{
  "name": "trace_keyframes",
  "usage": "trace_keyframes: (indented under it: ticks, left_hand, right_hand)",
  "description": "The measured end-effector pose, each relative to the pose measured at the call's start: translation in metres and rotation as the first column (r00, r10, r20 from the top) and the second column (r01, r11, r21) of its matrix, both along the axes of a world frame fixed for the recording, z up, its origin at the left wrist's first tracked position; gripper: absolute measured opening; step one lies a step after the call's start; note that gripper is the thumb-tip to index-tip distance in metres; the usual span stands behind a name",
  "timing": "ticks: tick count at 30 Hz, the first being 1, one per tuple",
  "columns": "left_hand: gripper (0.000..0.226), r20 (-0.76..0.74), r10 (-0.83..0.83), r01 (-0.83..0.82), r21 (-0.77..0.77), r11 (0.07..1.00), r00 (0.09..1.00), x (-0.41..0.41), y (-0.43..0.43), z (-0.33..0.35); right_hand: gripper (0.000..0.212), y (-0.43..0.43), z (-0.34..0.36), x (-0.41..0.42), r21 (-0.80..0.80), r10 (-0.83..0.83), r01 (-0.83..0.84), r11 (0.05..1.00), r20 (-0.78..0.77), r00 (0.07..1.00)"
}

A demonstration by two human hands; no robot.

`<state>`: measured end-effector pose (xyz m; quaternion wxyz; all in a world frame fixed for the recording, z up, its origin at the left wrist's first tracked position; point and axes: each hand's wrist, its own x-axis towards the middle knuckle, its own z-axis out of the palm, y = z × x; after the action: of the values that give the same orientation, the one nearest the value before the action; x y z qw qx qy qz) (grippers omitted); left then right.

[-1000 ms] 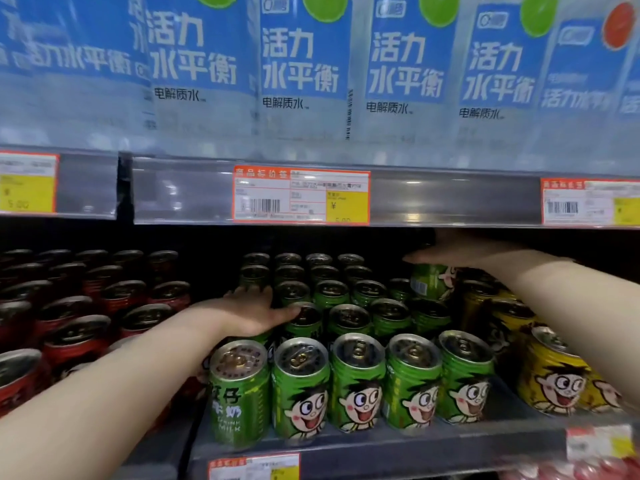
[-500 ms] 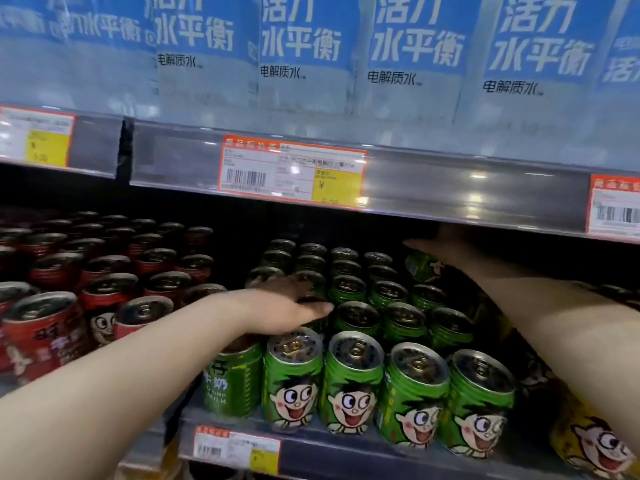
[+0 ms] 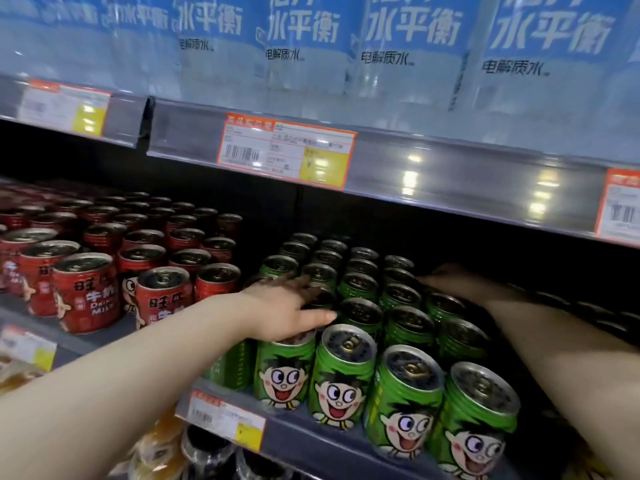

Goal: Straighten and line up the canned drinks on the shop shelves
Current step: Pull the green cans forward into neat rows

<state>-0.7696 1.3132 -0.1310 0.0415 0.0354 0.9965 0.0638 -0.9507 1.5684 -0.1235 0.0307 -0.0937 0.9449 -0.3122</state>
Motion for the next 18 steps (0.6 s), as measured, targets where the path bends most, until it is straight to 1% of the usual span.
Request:
trace_keyframes:
  ticks: [2,3,5,6,9,10,11,13,14,15,17,18]
  left_hand:
    - [0.069,-0.001,0.000,0.000,-0.008,1.000,1.000,0.000,0.000,0.000]
    - [0.069,-0.002,0.000,0.000,-0.012,1.000,1.000,-0.001,0.000,-0.001]
    - [0.069,-0.001,-0.004,0.004,-0.016,1.000,1.000,-0.001,0.000,0.000]
    - [0.069,-0.001,-0.006,0.006,-0.018,1.000,1.000,0.000,0.000,0.000]
    - [0.069,0.005,-0.010,0.010,-0.012,1.000,1.000,-0.002,-0.001,-0.003]
    - [0.069,0.006,-0.012,0.012,-0.010,1.000,1.000,-0.004,-0.002,-0.003]
    - [0.068,0.005,-0.019,0.019,-0.006,1.000,1.000,-0.005,-0.003,-0.003]
    - [0.064,-0.014,-0.038,0.038,0.026,0.999,0.999,-0.006,-0.003,-0.002]
    - [0.061,-0.044,-0.050,0.053,0.081,0.995,0.998,-0.006,-0.005,-0.002]
    - [0.057,-0.072,-0.046,0.059,0.182,0.982,0.996,-0.006,-0.007,-0.002]
    - [0.045,-0.129,-0.014,0.068,0.425,0.902,0.992,-0.006,-0.015,-0.002]
    - [0.040,-0.170,-0.014,0.095,0.483,0.870,0.985,-0.005,-0.021,-0.002]
  right_hand:
    - [0.017,0.005,0.002,0.002,0.023,0.049,-0.050,0.999,0.031,0.998]
    - [0.024,0.006,0.002,0.004,0.045,0.059,-0.061,0.997,0.042,0.997]
    - [0.047,0.007,0.003,0.009,0.086,0.030,-0.035,0.996,0.058,0.998]
    - [0.053,0.005,0.002,0.011,0.117,0.024,-0.031,0.993,0.061,0.998]
    - [0.055,-0.005,0.004,0.019,0.325,0.074,-0.059,0.944,-0.034,0.997]
    - [0.054,-0.010,0.009,0.026,0.354,0.099,-0.066,0.933,-0.077,0.992]
    - [0.052,-0.015,0.016,0.036,0.346,0.126,-0.084,0.935,-0.099,0.987]
    - [0.049,-0.022,0.030,0.058,0.330,0.190,-0.145,0.933,-0.107,0.976]
    - [0.048,-0.023,0.037,0.073,0.347,0.222,-0.176,0.921,-0.099,0.970]
    - [0.047,-0.024,0.042,0.090,0.384,0.252,-0.206,0.900,-0.074,0.965]
    - [0.046,-0.022,0.051,0.124,0.456,0.296,-0.254,0.853,-0.021,0.955]
    - [0.048,-0.019,0.054,0.140,0.485,0.298,-0.265,0.833,0.011,0.955]
